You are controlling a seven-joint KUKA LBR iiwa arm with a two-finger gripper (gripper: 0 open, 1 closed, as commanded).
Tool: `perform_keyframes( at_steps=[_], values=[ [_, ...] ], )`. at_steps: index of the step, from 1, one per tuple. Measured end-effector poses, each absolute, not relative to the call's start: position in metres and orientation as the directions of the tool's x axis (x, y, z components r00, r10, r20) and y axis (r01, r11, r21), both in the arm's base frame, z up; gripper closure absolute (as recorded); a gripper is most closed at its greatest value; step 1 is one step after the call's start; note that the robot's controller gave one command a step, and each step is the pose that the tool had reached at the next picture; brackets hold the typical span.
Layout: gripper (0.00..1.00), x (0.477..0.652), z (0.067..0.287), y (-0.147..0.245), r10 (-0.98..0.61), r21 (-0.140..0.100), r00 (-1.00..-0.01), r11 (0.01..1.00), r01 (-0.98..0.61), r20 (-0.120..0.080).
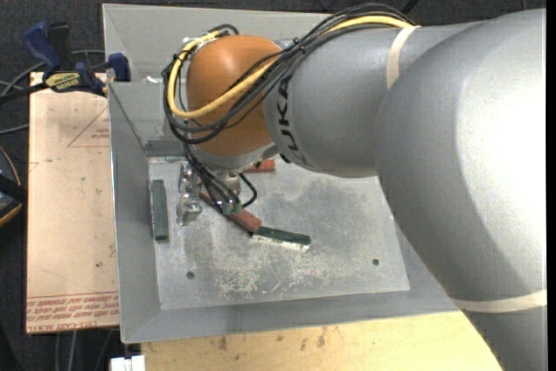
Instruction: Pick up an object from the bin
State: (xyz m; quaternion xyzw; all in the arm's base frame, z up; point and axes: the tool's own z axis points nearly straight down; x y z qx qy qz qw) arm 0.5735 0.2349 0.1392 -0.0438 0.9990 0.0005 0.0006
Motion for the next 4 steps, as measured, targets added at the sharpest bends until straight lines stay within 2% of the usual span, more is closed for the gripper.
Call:
perform_keyframes(
  at_steps=[1,2,3,4],
  values=[
    [1.0,0.577,0.137,0.231,-0.07,0.001,-0.998,0.998,-0.07,-0.002],
    [0.0,0.589,0.135,0.23,0.014,0.002,-1.0,1.0,0.014,-0.003],
    [0.0,0.589,0.135,0.23,0.014,0.002,-1.0,1.0,0.014,-0.002],
    [1.0,0.641,0.082,0.176,-0.029,0.013,-0.999,0.999,-0.03,-0.027]
  ],
)
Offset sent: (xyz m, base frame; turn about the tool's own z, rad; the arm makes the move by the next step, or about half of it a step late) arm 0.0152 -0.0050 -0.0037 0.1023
